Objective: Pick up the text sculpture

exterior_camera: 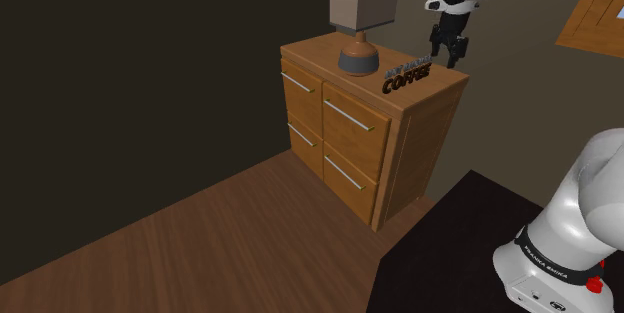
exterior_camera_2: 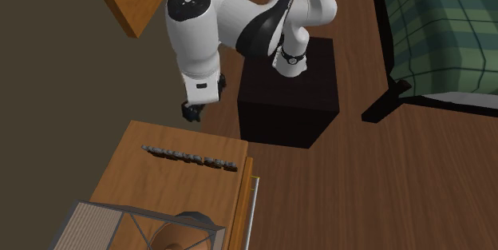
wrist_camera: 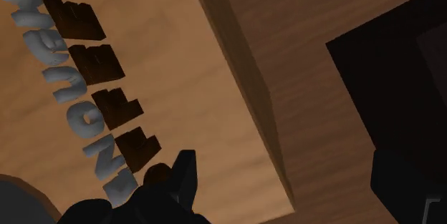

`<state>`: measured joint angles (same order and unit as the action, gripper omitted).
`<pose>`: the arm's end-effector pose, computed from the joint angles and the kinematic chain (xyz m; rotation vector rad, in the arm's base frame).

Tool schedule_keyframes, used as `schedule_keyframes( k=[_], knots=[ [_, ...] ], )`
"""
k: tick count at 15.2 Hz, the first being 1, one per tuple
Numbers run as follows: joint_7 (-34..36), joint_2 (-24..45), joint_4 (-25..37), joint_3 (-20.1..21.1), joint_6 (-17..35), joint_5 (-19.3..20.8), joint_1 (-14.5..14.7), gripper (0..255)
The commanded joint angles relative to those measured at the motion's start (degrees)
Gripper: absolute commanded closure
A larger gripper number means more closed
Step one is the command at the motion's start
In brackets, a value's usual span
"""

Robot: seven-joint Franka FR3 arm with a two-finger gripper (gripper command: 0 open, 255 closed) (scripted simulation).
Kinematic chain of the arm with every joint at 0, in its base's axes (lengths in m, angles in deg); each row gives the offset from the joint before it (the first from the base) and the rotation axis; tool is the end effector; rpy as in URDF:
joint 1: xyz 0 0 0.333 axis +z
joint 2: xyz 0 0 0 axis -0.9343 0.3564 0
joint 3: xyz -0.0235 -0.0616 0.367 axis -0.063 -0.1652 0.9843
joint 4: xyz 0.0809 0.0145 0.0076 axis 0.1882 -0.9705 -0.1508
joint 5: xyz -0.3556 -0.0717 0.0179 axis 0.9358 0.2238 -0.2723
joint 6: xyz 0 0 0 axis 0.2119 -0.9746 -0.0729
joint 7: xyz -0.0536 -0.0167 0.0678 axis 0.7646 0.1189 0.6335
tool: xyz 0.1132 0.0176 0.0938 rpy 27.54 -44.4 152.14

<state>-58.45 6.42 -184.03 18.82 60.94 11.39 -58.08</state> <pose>0.4474 -0.2651 0.5086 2.5990 1.5985 -0.0325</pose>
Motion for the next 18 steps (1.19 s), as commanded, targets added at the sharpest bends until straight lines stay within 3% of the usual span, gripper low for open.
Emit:
schedule_keyframes(
  k=[1,6,10,18],
  knots=[
    [-7.42,5.80,3.64,-1.18,1.49,-4.33,0.06,0],
    [-23.15,19.38,15.05,0.38,1.59,-14.52,-3.97,0],
    [-32.63,28.96,25.72,4.01,-0.01,-19.93,-8.75,0],
    [-33.31,30.65,22.18,4.91,4.98,-21.14,-9.04,0]
  ],
)
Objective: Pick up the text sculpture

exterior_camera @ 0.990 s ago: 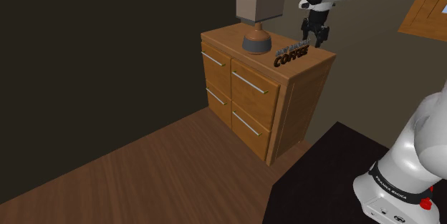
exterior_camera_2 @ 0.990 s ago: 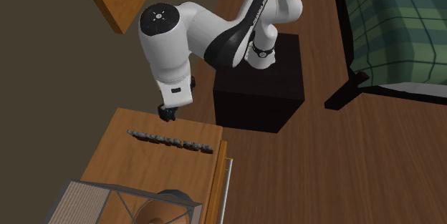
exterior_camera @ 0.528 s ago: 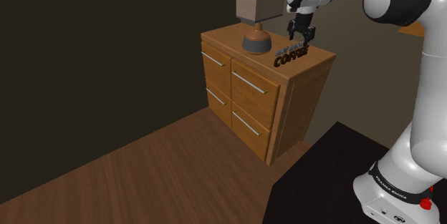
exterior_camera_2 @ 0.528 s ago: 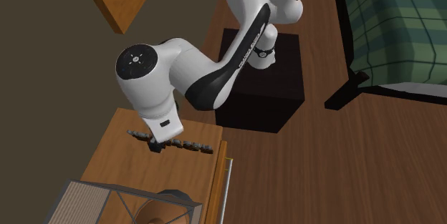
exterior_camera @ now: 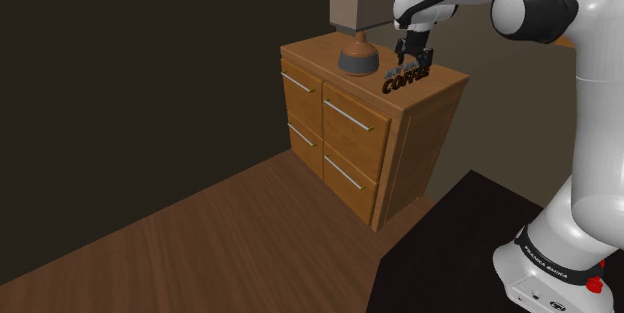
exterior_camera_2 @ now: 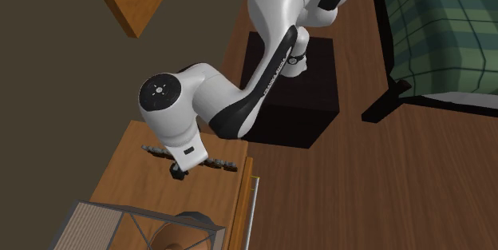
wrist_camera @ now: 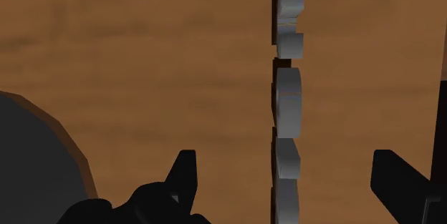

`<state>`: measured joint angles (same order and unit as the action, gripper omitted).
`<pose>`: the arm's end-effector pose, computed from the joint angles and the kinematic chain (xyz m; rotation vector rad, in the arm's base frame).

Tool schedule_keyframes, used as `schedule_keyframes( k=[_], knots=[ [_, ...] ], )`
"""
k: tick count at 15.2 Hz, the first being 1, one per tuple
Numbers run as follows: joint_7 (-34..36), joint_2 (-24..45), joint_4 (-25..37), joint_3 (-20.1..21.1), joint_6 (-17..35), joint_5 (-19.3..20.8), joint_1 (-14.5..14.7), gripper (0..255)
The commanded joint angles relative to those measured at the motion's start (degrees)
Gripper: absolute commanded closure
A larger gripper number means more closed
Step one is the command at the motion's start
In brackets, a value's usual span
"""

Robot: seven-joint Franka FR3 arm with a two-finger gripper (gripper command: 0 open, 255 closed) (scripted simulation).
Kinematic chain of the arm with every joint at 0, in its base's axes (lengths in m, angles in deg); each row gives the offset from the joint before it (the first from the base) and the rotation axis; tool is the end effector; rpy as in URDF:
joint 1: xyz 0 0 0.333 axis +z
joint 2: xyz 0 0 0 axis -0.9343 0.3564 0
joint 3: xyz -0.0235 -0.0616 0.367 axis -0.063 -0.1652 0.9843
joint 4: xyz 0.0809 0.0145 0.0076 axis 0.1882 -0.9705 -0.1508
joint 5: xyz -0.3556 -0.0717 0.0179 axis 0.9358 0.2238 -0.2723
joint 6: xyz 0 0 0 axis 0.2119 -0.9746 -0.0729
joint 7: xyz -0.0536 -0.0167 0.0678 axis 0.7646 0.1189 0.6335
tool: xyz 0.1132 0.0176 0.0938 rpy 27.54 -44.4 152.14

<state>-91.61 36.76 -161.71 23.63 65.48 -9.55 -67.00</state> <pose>0.6083 -0.2971 0.4244 2.2052 2.0741 -0.0185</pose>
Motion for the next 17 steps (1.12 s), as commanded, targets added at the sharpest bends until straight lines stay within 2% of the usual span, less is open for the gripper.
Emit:
schedule_keyframes(
  k=[1,2,3,12,17],
  knots=[
    [-0.14,0.31,-0.14,0.10,0.44,-0.20,-0.12,0],
    [-0.14,0.31,-0.14,0.11,0.43,-0.20,-0.12,0],
    [-0.15,0.31,-0.09,0.10,0.39,-0.20,-0.14,255],
    [-0.14,0.31,-0.14,0.11,0.43,-0.20,-0.12,255],
    [0.36,-0.90,2.09,-0.42,-2.82,0.70,0.03,255]
  ],
)
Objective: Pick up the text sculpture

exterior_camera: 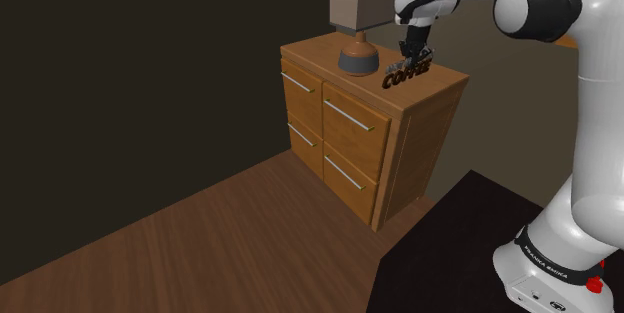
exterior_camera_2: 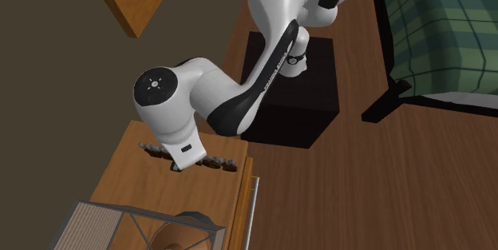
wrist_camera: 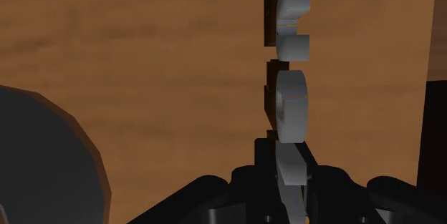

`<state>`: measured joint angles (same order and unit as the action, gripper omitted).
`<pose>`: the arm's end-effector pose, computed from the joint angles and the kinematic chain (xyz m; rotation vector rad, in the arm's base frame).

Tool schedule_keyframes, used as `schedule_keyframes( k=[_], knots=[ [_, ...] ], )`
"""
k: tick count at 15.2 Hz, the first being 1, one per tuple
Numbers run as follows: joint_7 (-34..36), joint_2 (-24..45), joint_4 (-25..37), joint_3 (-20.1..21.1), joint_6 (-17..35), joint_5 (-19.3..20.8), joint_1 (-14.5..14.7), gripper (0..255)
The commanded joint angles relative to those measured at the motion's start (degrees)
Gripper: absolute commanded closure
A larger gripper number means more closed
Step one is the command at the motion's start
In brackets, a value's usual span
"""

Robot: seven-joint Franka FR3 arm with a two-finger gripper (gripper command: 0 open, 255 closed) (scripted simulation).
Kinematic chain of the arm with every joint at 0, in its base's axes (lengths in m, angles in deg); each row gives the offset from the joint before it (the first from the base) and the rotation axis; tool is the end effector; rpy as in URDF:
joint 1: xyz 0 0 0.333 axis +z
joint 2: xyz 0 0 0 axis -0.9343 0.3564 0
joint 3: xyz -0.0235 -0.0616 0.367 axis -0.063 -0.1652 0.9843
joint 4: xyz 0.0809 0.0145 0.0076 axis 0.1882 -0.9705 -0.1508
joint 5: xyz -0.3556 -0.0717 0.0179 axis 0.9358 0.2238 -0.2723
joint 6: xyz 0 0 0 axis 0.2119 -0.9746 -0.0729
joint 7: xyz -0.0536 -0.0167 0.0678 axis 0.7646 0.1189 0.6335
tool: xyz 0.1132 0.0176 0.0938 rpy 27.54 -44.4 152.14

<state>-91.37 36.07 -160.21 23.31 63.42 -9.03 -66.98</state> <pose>0.6074 -0.2977 0.4403 2.2048 2.0742 -0.0182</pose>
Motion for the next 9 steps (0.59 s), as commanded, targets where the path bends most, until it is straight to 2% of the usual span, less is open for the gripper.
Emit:
schedule_keyframes(
  k=[1,9],
  knots=[
    [0.20,-0.41,1.08,-0.19,-1.42,0.33,0.02,255],
    [0.77,-1.64,5.65,-0.76,-6.97,1.31,-0.13,255]
  ],
)
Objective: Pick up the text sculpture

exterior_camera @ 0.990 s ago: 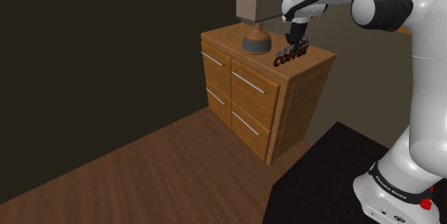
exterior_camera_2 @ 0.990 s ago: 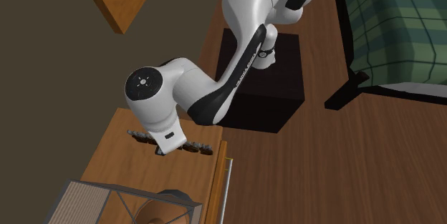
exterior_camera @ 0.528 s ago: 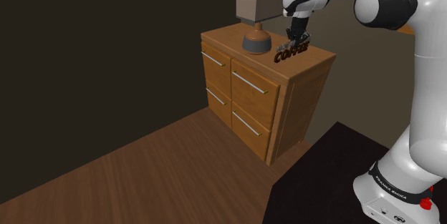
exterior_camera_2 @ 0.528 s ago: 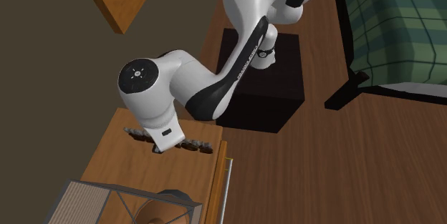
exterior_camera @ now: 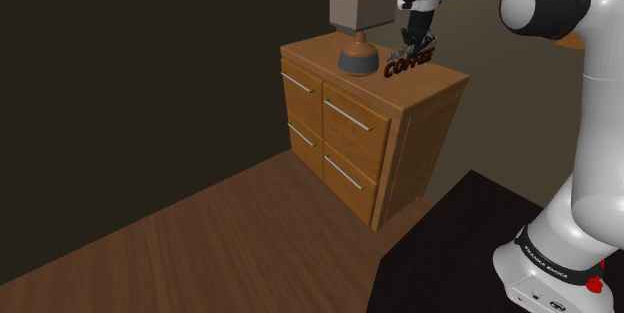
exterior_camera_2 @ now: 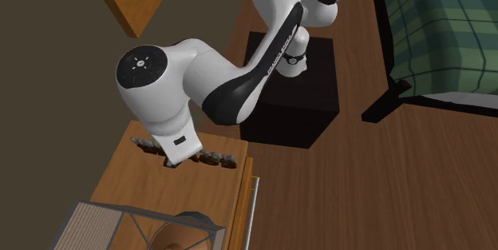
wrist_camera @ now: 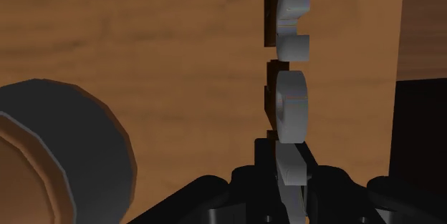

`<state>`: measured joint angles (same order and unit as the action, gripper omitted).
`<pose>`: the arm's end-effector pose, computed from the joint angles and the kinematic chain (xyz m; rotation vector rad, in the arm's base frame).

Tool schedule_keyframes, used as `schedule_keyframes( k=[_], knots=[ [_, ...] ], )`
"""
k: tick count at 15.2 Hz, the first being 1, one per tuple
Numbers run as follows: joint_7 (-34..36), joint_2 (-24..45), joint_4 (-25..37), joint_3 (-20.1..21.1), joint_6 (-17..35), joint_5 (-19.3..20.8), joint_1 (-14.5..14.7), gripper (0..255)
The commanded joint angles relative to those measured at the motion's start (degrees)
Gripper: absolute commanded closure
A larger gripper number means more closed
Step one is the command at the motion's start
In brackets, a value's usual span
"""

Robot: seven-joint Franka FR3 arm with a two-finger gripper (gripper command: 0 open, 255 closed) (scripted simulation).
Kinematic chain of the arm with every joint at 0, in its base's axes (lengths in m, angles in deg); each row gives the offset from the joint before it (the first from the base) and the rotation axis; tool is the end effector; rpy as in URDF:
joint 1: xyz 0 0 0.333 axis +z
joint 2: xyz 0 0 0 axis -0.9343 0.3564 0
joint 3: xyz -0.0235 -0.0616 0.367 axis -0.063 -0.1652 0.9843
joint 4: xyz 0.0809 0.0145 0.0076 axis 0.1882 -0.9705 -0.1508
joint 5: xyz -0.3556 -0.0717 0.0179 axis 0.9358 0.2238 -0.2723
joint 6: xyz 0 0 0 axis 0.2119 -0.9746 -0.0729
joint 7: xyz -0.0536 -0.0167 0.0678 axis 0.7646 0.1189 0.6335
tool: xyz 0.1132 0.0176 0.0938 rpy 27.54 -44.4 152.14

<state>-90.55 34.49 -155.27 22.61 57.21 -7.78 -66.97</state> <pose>0.6053 -0.2966 0.4859 2.2050 2.0736 -0.0181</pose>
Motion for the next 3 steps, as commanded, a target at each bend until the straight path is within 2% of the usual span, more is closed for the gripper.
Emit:
schedule_keyframes(
  k=[1,3],
  knots=[
    [0.01,-0.16,1.36,-0.12,-1.48,0.14,-0.19,255],
    [0.01,-0.18,1.46,-0.13,-1.59,0.16,-0.20,255]
  ],
)
